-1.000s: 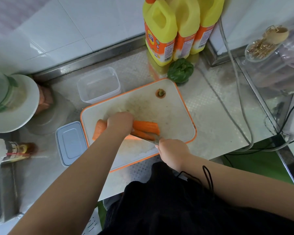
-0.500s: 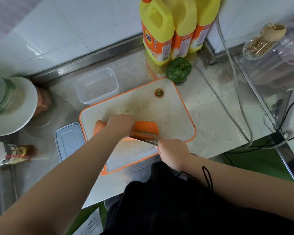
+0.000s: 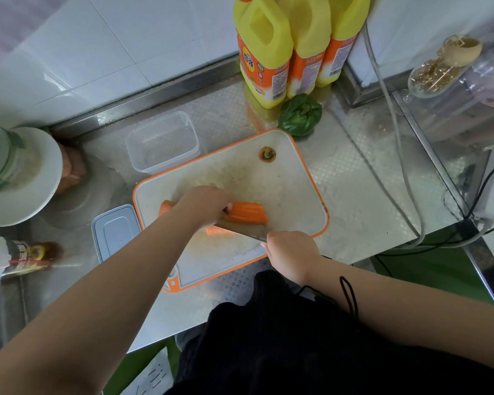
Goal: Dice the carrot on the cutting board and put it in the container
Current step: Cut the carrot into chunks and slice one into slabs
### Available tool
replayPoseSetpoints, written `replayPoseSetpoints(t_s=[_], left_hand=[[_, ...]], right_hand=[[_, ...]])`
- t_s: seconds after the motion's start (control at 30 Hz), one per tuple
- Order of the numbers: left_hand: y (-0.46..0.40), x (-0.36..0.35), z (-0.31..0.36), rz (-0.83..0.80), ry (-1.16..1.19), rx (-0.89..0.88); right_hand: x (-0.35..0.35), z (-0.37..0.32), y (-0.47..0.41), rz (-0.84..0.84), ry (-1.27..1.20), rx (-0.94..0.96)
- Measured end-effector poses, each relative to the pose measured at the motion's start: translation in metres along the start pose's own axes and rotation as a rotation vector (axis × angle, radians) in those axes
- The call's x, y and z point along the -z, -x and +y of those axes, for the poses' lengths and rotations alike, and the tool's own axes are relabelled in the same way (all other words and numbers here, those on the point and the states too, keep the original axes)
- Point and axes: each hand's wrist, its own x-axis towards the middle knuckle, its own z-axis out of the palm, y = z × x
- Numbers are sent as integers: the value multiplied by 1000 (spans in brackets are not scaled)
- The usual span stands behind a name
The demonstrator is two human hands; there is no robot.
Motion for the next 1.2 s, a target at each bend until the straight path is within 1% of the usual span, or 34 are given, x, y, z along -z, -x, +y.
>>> replayPoseSetpoints(t_s=[0.17,0.3,0.37,0.4,0.43,0.47,0.5,0.53,0.57,0.6,0.63,0.7,0.77,0.87,0.93,1.07,1.2], left_hand=[[-3,-3,0,-7,83,48],[-3,-6,-3,37,129,76],[1,0,-5,105,201,101],[5,4,-6,181,288,126],[13,6,-5,296,391,161],[22,4,-4,450,485,201],[33,-1,-1,636,550,235],[44,-11,2,814,587,263],[54,-26,6,948,603,284],[62,-45,12,1023,613,303],[67,-66,17,1040,632,321],[68,-101,28,986,672,362],[64,-121,36,934,695,380],[58,-130,38,920,701,336],[55,-132,36,923,644,293],[51,-138,30,981,508,206],[49,-140,25,999,478,163]], right_hand=[[4,1,-2,-17,-11,13],[8,5,-4,-38,-23,-4],[11,5,-6,-63,-21,-9],[11,5,-7,-76,-20,-11],[12,5,-8,-90,-29,-17],[12,6,-10,-101,-48,-24],[12,6,-10,-110,-68,-33],[12,6,-11,-114,-85,-40],[12,6,-10,-114,-96,-46],[12,6,-10,-108,-100,-51],[12,6,-10,-99,-96,-55],[11,4,-9,-89,-76,-56],[10,2,-9,-102,-74,-61],[8,0,-6,-115,-80,-62],[8,-2,-4,-124,-91,-68],[11,-4,-1,-140,-85,-74],[18,-9,-4,-110,-72,-50]])
